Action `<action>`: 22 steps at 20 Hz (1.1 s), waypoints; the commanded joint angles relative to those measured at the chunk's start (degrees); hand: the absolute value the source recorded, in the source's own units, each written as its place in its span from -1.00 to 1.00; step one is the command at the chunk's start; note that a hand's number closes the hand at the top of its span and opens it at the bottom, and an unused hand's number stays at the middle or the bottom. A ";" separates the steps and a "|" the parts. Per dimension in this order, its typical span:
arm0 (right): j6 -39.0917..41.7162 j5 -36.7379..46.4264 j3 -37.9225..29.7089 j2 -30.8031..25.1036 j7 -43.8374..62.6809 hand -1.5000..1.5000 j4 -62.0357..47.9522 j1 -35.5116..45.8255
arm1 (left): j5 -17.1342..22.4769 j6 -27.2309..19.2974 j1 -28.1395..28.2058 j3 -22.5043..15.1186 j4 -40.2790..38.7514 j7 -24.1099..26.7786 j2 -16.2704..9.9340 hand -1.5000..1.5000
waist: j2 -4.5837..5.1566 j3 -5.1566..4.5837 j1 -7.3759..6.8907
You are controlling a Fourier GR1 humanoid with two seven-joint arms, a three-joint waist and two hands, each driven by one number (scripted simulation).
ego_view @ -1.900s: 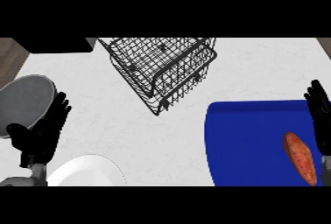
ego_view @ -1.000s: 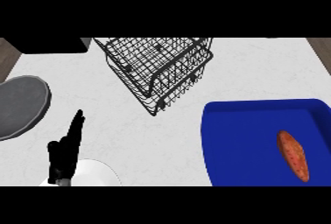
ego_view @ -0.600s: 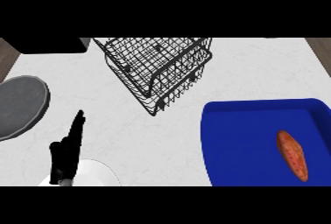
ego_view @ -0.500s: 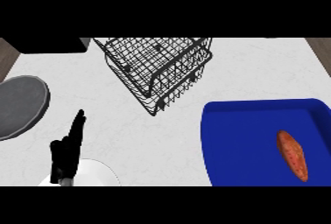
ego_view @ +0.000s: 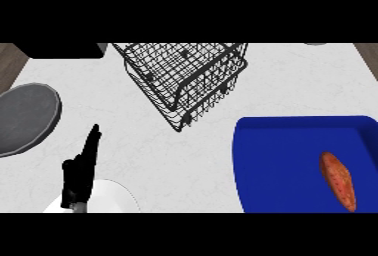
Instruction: Pick the sweet potato from the tray and place it in the tiered basket
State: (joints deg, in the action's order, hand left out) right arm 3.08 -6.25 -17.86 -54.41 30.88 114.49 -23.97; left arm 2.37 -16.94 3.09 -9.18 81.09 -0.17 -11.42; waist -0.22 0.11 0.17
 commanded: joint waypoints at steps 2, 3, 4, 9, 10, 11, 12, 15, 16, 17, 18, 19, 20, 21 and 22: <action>-2.36 10.15 7.25 2.62 8.03 -1.00 4.00 2.32 | 0.52 1.78 -0.50 0.28 -5.10 1.67 1.50 0.00 | 0.36 -0.16 -0.31; -3.05 12.40 9.64 3.94 8.97 -1.00 2.79 4.29 | 0.92 2.22 1.44 0.77 -2.10 0.68 0.34 0.00 | 0.34 -0.13 -0.70; -2.49 11.71 10.27 3.82 12.52 -1.00 4.68 7.39 | -0.49 0.76 1.45 -0.70 -2.37 0.25 2.08 0.00 | 0.33 -0.14 -0.72; 1.15 19.53 14.75 2.76 15.41 -1.00 2.82 6.77 | 0.39 2.67 -0.71 0.58 -3.68 0.27 1.55 0.00 | 0.39 -0.15 -0.55; 2.43 19.88 15.30 2.49 18.63 -1.00 6.27 6.32 | -0.68 1.46 0.01 0.11 -2.98 -0.25 1.88 0.00 | 0.29 -0.16 -0.36; 1.80 22.57 19.45 4.24 17.31 -1.00 2.33 7.12 | -0.41 1.83 0.15 -0.38 -2.94 -0.05 2.50 0.00 | 0.42 -0.13 -0.84; 2.71 22.59 18.86 4.94 17.33 -1.00 1.93 6.53 | 0.32 2.55 1.20 1.04 2.92 -4.75 -0.66 0.00 | 0.24 -0.09 -0.72; 6.22 23.22 21.40 6.76 21.79 -1.00 -2.01 14.46 | -0.20 2.66 0.49 2.22 -0.66 -2.07 -0.08 0.00 | 0.32 -0.12 -0.78; 6.56 23.03 22.83 8.22 24.48 -1.00 -1.32 17.14 | -2.17 1.24 1.98 -0.30 -4.64 3.74 3.54 0.00 | 0.37 -0.15 -0.81; 8.04 22.18 20.41 7.42 23.05 -1.00 0.62 13.52 | -0.62 2.52 -0.97 1.53 -7.77 3.35 3.46 0.00 | 0.29 -0.15 -0.08; 9.01 21.71 19.59 8.93 23.07 -1.00 1.05 14.57 | -1.05 2.94 -1.09 1.45 -0.86 -3.82 1.06 0.00 | 0.20 -0.11 -0.19; 7.93 23.92 21.21 10.91 21.38 -1.00 -2.08 16.39 | -1.00 2.75 0.95 1.54 -2.52 -0.68 2.03 0.00 | 0.25 -0.11 -0.38; 6.54 26.34 22.50 12.97 20.20 -1.00 -1.08 13.70 | -2.04 1.99 -1.58 0.89 -3.50 -1.27 3.25 0.00 | 0.22 -0.11 -0.07; 8.56 24.33 22.25 12.77 21.68 -1.00 -3.09 17.45 | -2.45 2.16 4.36 -0.55 0.43 -0.10 2.82 0.00 | 0.22 -0.11 -0.58; 9.71 24.87 23.44 13.18 26.35 -1.00 -3.14 22.09 | -2.39 2.09 4.10 0.08 3.54 -3.56 1.43 0.00 | 0.25 -0.11 -0.93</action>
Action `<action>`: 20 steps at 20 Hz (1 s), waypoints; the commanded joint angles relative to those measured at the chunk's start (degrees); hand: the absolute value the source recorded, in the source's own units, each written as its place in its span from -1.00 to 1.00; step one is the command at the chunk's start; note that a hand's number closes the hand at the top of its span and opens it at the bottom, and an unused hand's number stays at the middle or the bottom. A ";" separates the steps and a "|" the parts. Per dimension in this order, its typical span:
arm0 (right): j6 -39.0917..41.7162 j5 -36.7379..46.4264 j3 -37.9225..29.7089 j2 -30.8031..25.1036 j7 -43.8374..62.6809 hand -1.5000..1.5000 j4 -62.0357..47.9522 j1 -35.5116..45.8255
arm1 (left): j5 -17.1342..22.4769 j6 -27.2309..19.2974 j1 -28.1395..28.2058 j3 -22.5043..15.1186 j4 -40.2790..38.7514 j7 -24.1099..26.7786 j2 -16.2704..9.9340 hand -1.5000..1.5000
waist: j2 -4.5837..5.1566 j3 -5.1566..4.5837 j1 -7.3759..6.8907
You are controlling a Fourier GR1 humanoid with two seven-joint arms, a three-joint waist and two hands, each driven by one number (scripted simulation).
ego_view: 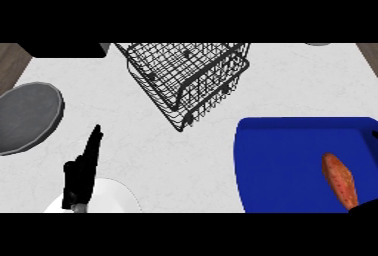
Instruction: Pick the sweet potato from the tray and place it in the tiered basket
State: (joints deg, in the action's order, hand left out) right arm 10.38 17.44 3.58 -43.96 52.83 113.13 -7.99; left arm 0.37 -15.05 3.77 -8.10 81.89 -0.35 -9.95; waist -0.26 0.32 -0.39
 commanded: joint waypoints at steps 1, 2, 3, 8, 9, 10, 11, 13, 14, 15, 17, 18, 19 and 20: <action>1.32 4.04 4.60 4.69 3.53 -1.00 0.10 2.68 | -1.21 -1.39 0.79 -1.29 -1.94 -1.36 2.86 0.00 | 0.29 -0.33 0.19; 2.66 3.97 2.45 3.69 1.33 -1.00 -2.80 1.96 | -0.94 0.00 3.66 -0.68 -1.27 1.52 1.51 0.00 | 0.26 -0.32 0.19; 5.63 0.66 0.37 2.20 0.51 -1.00 -5.89 5.30 | -1.52 -0.89 0.46 -1.61 0.28 -3.98 2.31 0.00 | 0.31 -0.31 0.09; 10.65 0.83 2.14 1.75 6.93 -1.00 -3.28 3.15 | -0.42 0.65 -0.34 0.07 -1.47 -2.89 1.93 0.00 | 0.26 -0.35 0.49; 11.39 0.58 1.93 2.63 5.66 -1.00 -5.43 4.37 | -0.58 1.08 -1.65 0.84 -0.95 -3.76 1.06 0.00 | 0.28 -0.34 0.37; 9.53 3.25 4.21 5.73 7.27 -1.00 -5.30 4.61 | -0.89 1.28 -0.60 0.76 -0.43 -3.30 0.96 0.00 | 0.27 -0.33 0.29; 9.73 3.37 3.49 4.81 5.18 -1.00 -6.17 3.78 | -0.09 2.10 3.86 0.12 -0.49 0.28 1.62 0.00 | 0.25 -0.33 0.20; 11.39 2.61 2.31 5.18 4.64 -1.00 -8.89 5.90 | 0.01 2.76 2.81 0.73 -1.08 0.24 1.50 0.00 | 0.28 -0.33 0.21; 11.86 2.70 3.96 6.37 6.36 -1.00 -9.24 7.77 | -1.42 0.77 4.03 -0.71 0.19 -0.56 2.93 0.00 | 0.29 -0.33 0.00; 12.36 1.89 2.45 6.64 5.53 -1.00 -9.87 7.78 | -0.56 2.29 0.95 1.32 -1.12 -2.20 1.26 0.00 | 0.29 -0.33 0.24; 11.11 4.40 3.57 7.57 5.53 -1.00 -8.13 4.32 | -0.36 2.87 -1.92 2.80 -1.75 -2.78 0.44 0.00 | 0.25 -0.33 0.52; 12.45 3.62 1.94 7.10 4.26 -1.00 -8.71 5.02 | -0.81 1.85 -2.10 2.86 -1.19 -4.38 1.06 0.00 | 0.25 -0.32 0.48; 10.83 5.85 3.33 8.33 2.73 -1.00 -14.42 8.23 | -0.97 3.04 2.71 1.03 -1.44 0.10 1.71 0.00 | 0.31 -0.32 0.01; 14.64 1.77 -0.58 5.88 3.94 -1.00 -11.21 7.56 | 0.12 3.57 2.44 1.81 -0.71 -0.81 1.72 0.00 | 0.25 -0.33 0.28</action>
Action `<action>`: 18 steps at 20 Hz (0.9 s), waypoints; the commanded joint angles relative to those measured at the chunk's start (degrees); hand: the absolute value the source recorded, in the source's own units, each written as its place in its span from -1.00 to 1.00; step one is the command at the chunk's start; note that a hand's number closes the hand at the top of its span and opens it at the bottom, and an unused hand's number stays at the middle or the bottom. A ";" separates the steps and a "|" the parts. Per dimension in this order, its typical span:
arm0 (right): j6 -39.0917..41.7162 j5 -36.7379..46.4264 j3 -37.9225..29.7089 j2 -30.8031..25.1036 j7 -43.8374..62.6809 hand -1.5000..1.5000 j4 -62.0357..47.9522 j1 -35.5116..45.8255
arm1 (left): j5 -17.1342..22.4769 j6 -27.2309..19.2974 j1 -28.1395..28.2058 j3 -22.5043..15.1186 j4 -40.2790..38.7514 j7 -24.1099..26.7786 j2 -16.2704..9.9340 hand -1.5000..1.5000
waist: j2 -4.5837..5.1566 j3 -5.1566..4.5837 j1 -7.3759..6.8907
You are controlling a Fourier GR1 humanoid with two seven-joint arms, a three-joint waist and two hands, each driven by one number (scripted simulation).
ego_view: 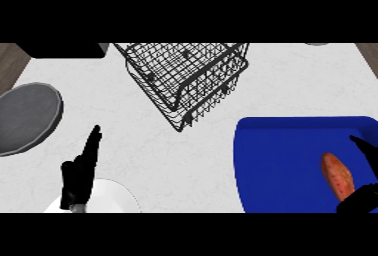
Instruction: Pick the sweet potato from the tray and place it in the tiered basket
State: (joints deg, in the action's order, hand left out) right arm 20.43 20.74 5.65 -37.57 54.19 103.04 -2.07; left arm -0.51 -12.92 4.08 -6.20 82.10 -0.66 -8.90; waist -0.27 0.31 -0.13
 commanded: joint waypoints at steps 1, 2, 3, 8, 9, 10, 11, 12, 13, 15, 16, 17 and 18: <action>1.05 3.69 2.09 2.89 0.77 -1.00 -4.30 1.30 | -1.40 -0.95 4.12 -1.70 1.74 -0.78 1.54 0.00 | 0.26 -0.30 -0.23; 3.91 0.87 0.63 2.53 2.90 -1.00 -1.10 0.53 | -0.34 0.43 -1.97 1.26 -5.37 0.08 0.79 0.00 | 0.29 -0.33 0.27; 4.12 1.09 -0.75 1.96 1.42 -1.00 -4.57 1.87 | -0.97 -0.30 -1.55 0.37 -4.66 -0.04 1.78 0.00 | 0.31 -0.32 0.14; 4.86 3.30 -0.19 5.34 2.33 -1.00 -6.59 2.61 | -1.79 0.71 0.51 0.01 -0.42 -2.08 0.98 0.00 | 0.27 -0.31 -0.01; 3.33 2.24 -2.09 5.04 0.08 -1.00 -2.90 -2.88 | -2.55 -0.60 2.41 -2.01 1.07 -3.03 3.03 0.00 | 0.20 -0.31 0.29; 4.31 2.47 -3.05 4.15 -1.81 -1.00 -5.34 -1.90 | 0.97 3.53 0.27 2.72 -3.71 0.35 -0.17 0.00 | 0.26 -0.32 0.26; 3.72 4.26 -0.84 6.60 -0.78 -1.00 -9.16 1.36 | -2.29 -0.57 -0.65 0.13 -2.50 -2.39 2.72 0.00 | 0.30 -0.31 0.04; 4.22 4.11 -3.45 5.32 -4.49 -1.00 -10.57 0.15 | -1.21 1.47 3.55 0.16 2.51 -1.84 1.28 0.00 | 0.24 -0.30 -0.02; 5.61 2.99 -2.79 6.77 0.55 -1.00 -4.16 -1.73 | -0.95 1.54 -1.51 1.41 -1.77 -3.43 1.68 0.00 | 0.24 -0.32 0.32; 7.18 3.07 -2.63 6.84 1.02 -1.00 -4.54 -0.61 | -1.87 0.75 3.03 0.49 -2.39 1.28 2.92 0.00 | 0.24 -0.33 0.16; 3.02 7.20 -1.48 8.24 -5.01 -1.00 -10.83 -1.11 | -0.59 2.40 1.29 1.50 1.56 -4.19 1.08 0.00 | 0.26 -0.29 0.04; 4.45 6.55 -3.34 6.97 -7.04 -1.00 -13.46 -0.15 | -1.86 1.47 2.67 0.01 3.17 -4.11 2.12 0.00 | 0.26 -0.29 -0.02; 5.47 5.96 -4.01 7.72 -3.83 1.00 -7.58 -1.36 | -3.57 0.20 2.63 -0.36 0.59 -2.75 3.00 0.00 | 0.23 -0.31 0.18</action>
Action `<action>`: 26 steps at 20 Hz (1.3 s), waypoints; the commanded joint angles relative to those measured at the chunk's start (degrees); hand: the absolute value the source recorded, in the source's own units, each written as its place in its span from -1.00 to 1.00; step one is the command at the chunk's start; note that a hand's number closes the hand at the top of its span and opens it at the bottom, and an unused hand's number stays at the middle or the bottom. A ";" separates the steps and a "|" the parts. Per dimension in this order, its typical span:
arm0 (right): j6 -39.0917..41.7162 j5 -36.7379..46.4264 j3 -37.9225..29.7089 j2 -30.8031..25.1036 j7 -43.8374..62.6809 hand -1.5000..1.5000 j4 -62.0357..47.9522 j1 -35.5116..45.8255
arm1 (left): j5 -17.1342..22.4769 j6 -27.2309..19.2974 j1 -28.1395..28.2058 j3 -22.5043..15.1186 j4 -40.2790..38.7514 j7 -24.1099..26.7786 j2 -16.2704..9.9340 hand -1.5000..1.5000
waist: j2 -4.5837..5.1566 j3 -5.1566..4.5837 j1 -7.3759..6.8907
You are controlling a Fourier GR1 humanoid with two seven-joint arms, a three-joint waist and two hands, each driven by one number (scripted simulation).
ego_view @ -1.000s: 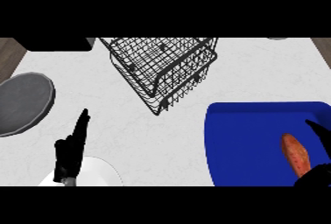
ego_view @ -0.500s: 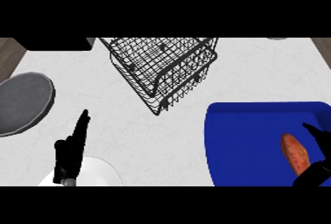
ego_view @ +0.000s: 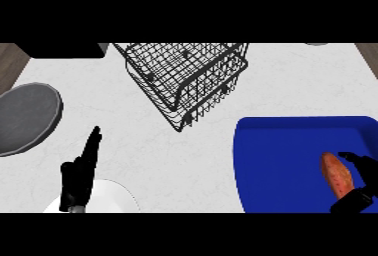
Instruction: Pick the sweet potato from the tray and place it in the tiered basket
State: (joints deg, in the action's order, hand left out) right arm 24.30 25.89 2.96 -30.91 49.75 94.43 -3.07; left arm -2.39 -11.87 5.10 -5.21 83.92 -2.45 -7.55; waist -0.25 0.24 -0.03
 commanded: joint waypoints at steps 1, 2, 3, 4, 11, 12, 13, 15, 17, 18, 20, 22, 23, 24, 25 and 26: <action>-3.00 4.32 -0.21 2.57 -6.02 1.00 -8.82 2.09 | -0.17 0.40 -1.04 0.83 -2.50 -1.33 0.47 0.00 | 0.29 -0.23 -0.11; -0.11 4.64 0.35 2.71 -1.89 1.00 -0.71 -1.16 | 0.03 1.70 -0.41 1.63 -2.02 -0.96 -0.51 0.00 | 0.22 -0.25 0.09; -1.46 6.26 1.96 3.34 -2.90 1.00 -3.29 -0.05 | -0.07 0.32 2.08 0.68 -2.66 1.47 1.44 0.00 | 0.24 -0.25 -0.05; -0.37 5.70 0.86 3.42 -4.71 1.00 -5.71 2.60 | 0.04 1.23 0.81 0.45 -0.84 -1.31 1.03 0.00 | 0.25 -0.24 -0.11; -4.73 12.77 2.67 -0.04 -16.60 1.00 -7.11 0.63 | -1.13 0.23 -0.49 0.35 -3.64 0.96 2.43 0.00 | 0.25 -0.23 0.05; -7.01 14.89 3.49 2.31 -15.43 1.00 -8.88 2.62 | -1.56 0.44 -0.28 0.66 -2.36 -0.79 1.34 0.00 | 0.26 -0.23 -0.14; -5.16 14.09 1.64 0.24 -15.65 1.00 -8.77 4.37 | 0.01 2.17 -2.08 2.70 -8.99 4.00 1.09 0.00 | 0.32 -0.26 0.01; -10.41 20.93 11.32 12.41 -0.35 1.00 -0.13 3.12 | -0.52 1.28 -0.14 1.70 -5.83 3.32 1.46 0.00 | 0.23 -0.32 -0.17; -11.15 25.83 17.66 20.05 9.95 1.00 2.75 4.95 | -0.02 2.06 -0.72 0.99 -2.12 -0.60 0.95 0.00 | 0.05 -0.38 -0.96; -12.08 28.09 18.97 23.15 14.39 1.00 2.89 6.84 | -0.69 2.63 0.83 0.49 -3.13 1.36 0.43 0.00 | 0.08 -0.46 -1.48; -13.03 33.01 23.16 29.29 21.27 1.00 3.01 10.25 | -0.94 1.52 -1.56 0.82 -3.71 0.64 1.23 0.00 | 0.13 -0.50 -1.41; -18.50 34.58 27.47 30.41 26.34 1.00 3.58 10.27 | -1.04 1.41 -0.46 0.67 -2.63 0.21 1.14 0.00 | -0.02 -0.39 -1.39; -20.34 35.70 30.07 30.51 28.25 1.00 3.69 10.75 | -1.90 0.58 -1.76 -0.59 -3.47 -0.53 2.65 0.00 | 0.06 -0.36 -0.85; -19.93 36.48 31.00 30.59 31.22 1.00 5.68 12.40 | -0.82 1.39 -1.06 0.86 -3.95 0.72 1.67 0.00 | -0.04 -0.43 -0.92; -20.49 37.24 31.65 30.65 32.81 1.00 5.86 14.26 | -2.17 0.14 -1.82 0.14 -5.28 0.67 2.53 0.00 | 0.07 -0.43 -0.68; -23.90 37.04 29.29 30.70 32.18 1.00 8.06 16.19 | -1.03 1.53 -1.27 0.63 -4.87 1.17 1.82 0.00 | -0.06 -0.43 -0.77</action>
State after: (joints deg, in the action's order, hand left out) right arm 6.81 59.99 29.08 -3.55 66.53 98.97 7.89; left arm -3.71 -10.80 3.43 -4.39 81.59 -1.01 -6.25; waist -0.52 0.12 -0.97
